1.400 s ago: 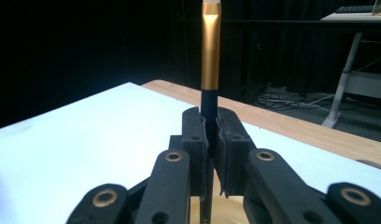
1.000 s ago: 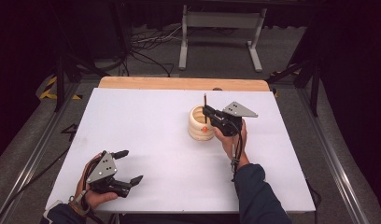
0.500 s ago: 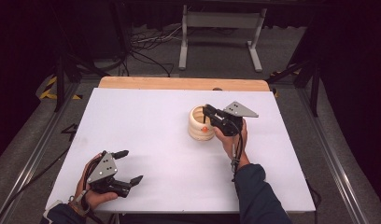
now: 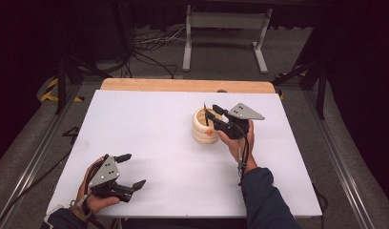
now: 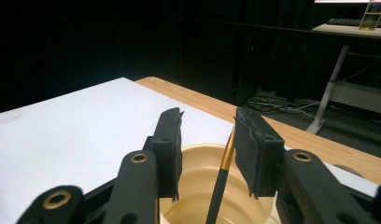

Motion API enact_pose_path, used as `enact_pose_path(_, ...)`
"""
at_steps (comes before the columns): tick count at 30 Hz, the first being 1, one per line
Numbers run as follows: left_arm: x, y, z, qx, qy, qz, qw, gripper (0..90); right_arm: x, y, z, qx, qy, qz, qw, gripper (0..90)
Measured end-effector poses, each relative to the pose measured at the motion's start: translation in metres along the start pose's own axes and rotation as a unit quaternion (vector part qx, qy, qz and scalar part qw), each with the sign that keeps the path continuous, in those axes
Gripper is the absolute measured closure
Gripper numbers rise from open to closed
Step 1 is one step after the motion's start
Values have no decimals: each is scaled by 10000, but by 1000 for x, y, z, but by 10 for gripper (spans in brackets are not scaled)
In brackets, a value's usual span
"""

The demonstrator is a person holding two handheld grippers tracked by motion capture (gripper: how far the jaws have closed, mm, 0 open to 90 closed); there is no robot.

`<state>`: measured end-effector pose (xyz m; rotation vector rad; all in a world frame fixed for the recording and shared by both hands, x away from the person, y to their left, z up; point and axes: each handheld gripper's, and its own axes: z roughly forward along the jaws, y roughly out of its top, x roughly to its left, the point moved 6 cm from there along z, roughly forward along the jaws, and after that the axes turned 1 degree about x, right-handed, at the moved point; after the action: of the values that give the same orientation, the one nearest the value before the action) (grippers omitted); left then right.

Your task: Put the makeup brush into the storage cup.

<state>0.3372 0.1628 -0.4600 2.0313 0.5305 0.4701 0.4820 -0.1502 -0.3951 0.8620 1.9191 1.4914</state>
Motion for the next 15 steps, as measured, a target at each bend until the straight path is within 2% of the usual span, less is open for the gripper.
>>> enact_pose_path(7,0,0,-1,-22,8,-23,10000,66,1,4,-4,1,-40,-80,10000,509)
enact_pose_path(15,1,1,-2,-62,49,-16,10000,66,1,9,-11,115,-279,-413,9987,367)
